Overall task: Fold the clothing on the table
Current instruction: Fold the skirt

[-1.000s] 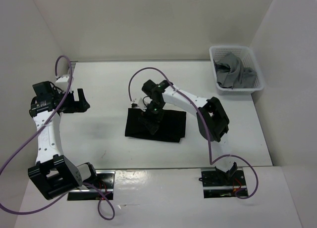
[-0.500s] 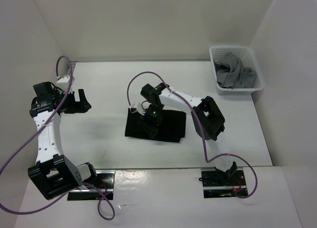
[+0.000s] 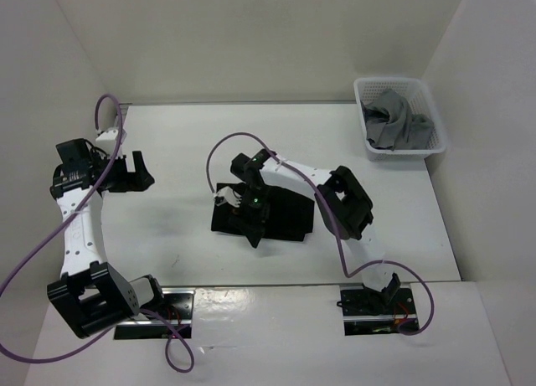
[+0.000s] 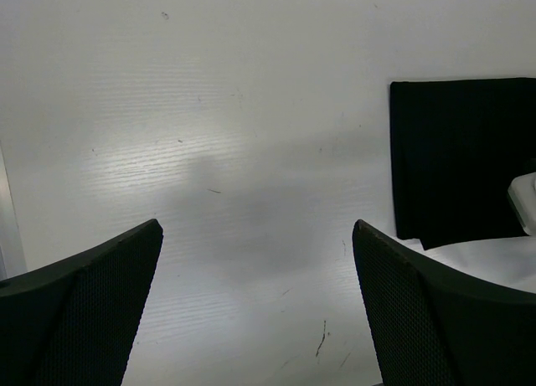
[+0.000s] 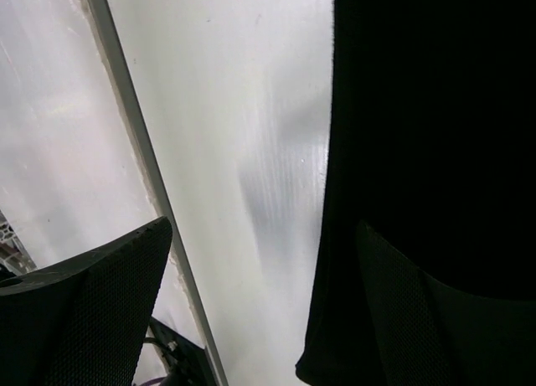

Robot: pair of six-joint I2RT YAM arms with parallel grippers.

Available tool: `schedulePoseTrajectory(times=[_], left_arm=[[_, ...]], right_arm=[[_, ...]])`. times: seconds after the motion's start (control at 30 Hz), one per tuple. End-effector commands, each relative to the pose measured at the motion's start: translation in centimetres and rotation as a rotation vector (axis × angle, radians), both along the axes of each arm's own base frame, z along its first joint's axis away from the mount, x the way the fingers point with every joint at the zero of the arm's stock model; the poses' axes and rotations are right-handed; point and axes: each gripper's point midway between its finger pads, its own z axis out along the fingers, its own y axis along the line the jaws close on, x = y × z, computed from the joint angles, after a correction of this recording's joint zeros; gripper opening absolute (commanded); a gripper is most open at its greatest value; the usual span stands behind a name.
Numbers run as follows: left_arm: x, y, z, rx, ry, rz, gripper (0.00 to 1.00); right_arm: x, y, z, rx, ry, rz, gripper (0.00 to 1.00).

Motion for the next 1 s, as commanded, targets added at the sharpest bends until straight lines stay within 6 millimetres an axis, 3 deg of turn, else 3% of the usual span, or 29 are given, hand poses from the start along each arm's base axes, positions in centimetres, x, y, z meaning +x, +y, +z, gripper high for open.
schedulePoseTrajectory(times=[0.0,0.33,0.57,0.73,0.9,0.97], left_arm=[[0.0,-0.1,0.6,0.016,-0.042,-0.024,1.00],[-1.1,-0.8,3.6,0.103,-0.236,-0.013,1.00],[-1.4,-0.9,3.8,0.108,-0.246,-0.013,1.00],[-1.6,-1.2,3.9,0.114,-0.246,-0.044,1.00],[-2.0,-1.7,3.7,0.105,-0.232,-0.068,1.00],[-1.8,-1.7,3.3,0.098,-0.221,-0.081,1.00]], right_arm=[[-1.9,0.1,0.2,0.000,0.051,0.051,0.94],[-5.7,0.8,-1.9,-0.048,0.101,0.145,0.95],[-6.1,1.0,-1.7,-0.056,0.120,0.162,0.96],[-5.5,1.2,0.6,-0.035,0.078,0.182,0.96],[-3.5,0.6,4.5,-0.016,-0.106,0.158,0.96],[-3.0,0.0,5.2,-0.028,-0.157,0.140,0.96]])
